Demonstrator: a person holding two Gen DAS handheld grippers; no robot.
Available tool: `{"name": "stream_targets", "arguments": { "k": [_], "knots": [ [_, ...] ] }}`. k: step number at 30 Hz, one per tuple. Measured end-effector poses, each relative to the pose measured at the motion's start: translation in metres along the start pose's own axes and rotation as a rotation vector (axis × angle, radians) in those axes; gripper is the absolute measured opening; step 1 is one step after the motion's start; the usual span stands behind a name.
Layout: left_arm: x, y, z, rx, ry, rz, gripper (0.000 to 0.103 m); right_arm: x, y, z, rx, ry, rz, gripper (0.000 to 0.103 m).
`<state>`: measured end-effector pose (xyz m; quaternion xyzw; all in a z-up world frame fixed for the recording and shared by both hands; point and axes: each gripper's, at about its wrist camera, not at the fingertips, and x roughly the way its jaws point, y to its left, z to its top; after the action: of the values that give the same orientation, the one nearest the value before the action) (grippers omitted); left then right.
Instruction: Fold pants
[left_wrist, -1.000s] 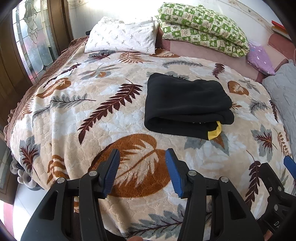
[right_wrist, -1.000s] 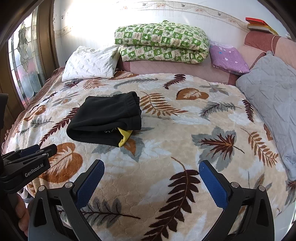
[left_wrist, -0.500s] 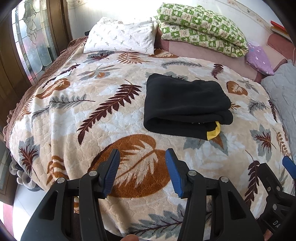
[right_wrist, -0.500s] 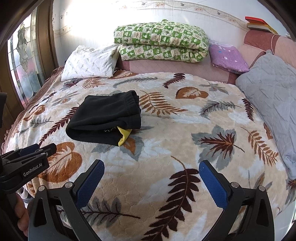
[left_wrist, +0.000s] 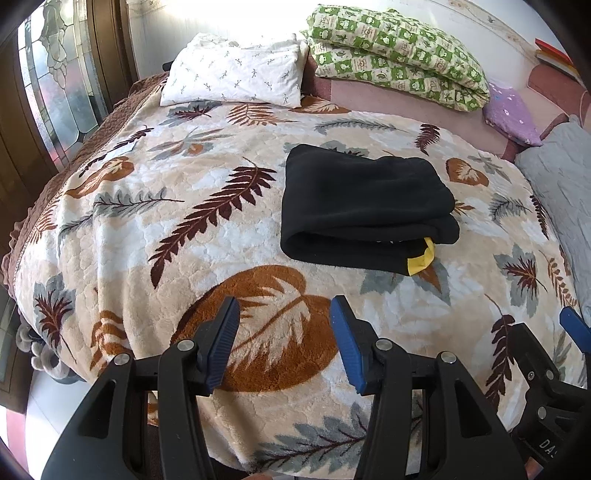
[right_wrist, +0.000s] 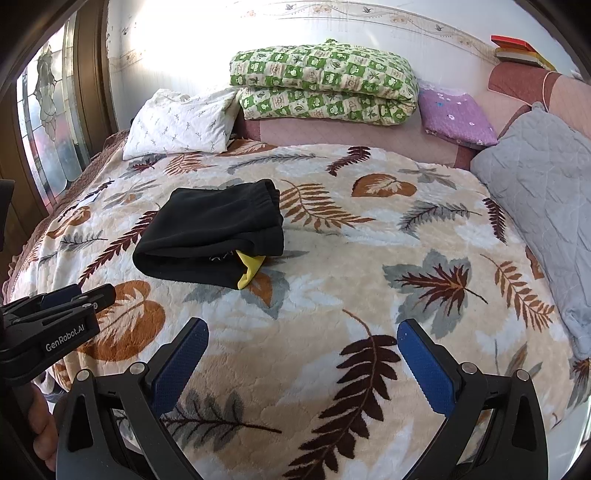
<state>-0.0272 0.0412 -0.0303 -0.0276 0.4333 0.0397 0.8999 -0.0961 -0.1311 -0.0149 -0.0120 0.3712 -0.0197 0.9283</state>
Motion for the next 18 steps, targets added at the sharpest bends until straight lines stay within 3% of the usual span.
{"name": "stream_targets", "arguments": {
  "k": [14,18],
  "knots": [
    [0.0008,-0.0001,0.0014,0.007,-0.005,-0.001,0.050,0.0021,-0.0014,0.0005,0.002,0.005,-0.002,0.103],
    [-0.0025,-0.0006,0.0021,0.017,-0.053,0.018,0.056,0.0023,-0.0015,0.0001,-0.002,0.007,-0.004,0.103]
  ]
}}
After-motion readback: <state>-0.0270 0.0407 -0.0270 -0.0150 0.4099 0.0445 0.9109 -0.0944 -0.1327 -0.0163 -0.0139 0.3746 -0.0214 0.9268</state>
